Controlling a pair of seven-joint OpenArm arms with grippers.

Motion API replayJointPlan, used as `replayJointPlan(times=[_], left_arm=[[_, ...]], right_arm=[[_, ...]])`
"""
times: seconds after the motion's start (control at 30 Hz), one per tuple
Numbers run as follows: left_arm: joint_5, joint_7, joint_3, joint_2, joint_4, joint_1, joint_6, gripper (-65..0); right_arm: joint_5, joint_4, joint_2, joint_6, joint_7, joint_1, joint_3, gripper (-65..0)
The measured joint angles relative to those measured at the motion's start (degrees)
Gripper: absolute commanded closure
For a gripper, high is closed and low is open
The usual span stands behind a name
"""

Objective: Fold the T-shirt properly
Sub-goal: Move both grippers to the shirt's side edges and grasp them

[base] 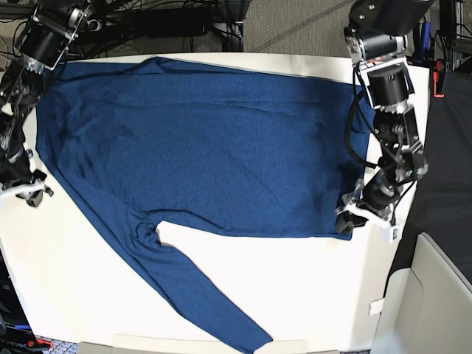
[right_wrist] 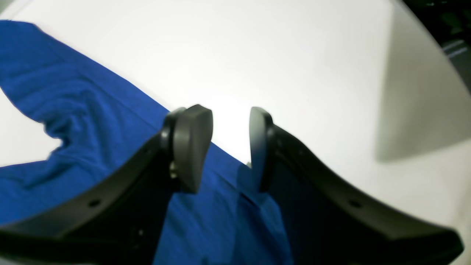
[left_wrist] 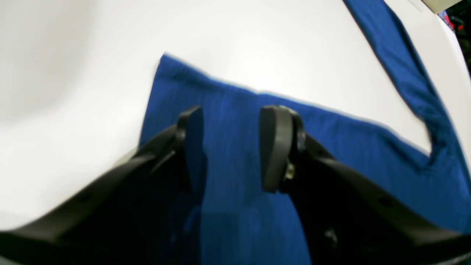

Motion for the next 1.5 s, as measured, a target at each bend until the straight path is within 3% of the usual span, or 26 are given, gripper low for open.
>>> replayJointPlan(times=[0.2, 0.33, 0.47, 0.63, 0.93, 1.03, 1.2, 1.37, 1.5], left_arm=[[-0.5, -12.1, 3.8, -2.4, -15.5, -5.7, 0.3, -24.7], [-0.4, -19.7, 7.1, -4.1, -22.6, -7.9, 5.4, -24.8], [-0.6, -24.5, 11.9, -4.3, -25.5, -8.2, 7.6, -24.8], [-1.0, -24.7, 17.0, -2.9, -25.4, -8.5, 8.5, -24.8], [-1.4, -25.9, 17.6, -0.8, -24.9, -7.6, 7.7, -23.6], [-1.5, -26.2, 20.5, -0.7, -24.8, -7.7, 7.7, -16.8], [-1.6, -25.9, 21.6, -0.4, -24.8, -7.7, 7.7, 0.0], [-1.6, -25.6, 21.6, -0.4, -24.7, -7.7, 7.7, 0.0], [-1.6, -25.4, 21.6, -0.5, -24.7, -7.7, 7.7, 0.0]], right_arm=[[0.0, -1.0, 0.0, 0.6, 0.1, 1.4, -0.3, -21.8], [0.0, -1.2, 0.0, 1.8, 0.1, 1.4, -0.3, -21.8], [0.0, -1.2, 0.2, 1.9, 0.1, 1.4, -0.3, -21.8], [-0.1, -1.2, 0.2, 1.9, 0.0, 2.1, -0.3, -21.8], [-0.1, -1.2, 0.2, 1.9, 0.1, 2.3, -0.3, -21.8], [-0.2, -1.2, 0.2, 1.9, 0.1, 2.4, -0.3, -21.7], [-0.1, -5.1, 0.2, 1.9, 0.3, 4.1, -0.3, -21.7], [-1.5, -11.7, 0.2, 1.6, 0.1, 7.7, -4.9, -21.8], [-9.4, -17.1, 0.3, 1.6, 0.4, 13.4, -11.4, -22.0]])
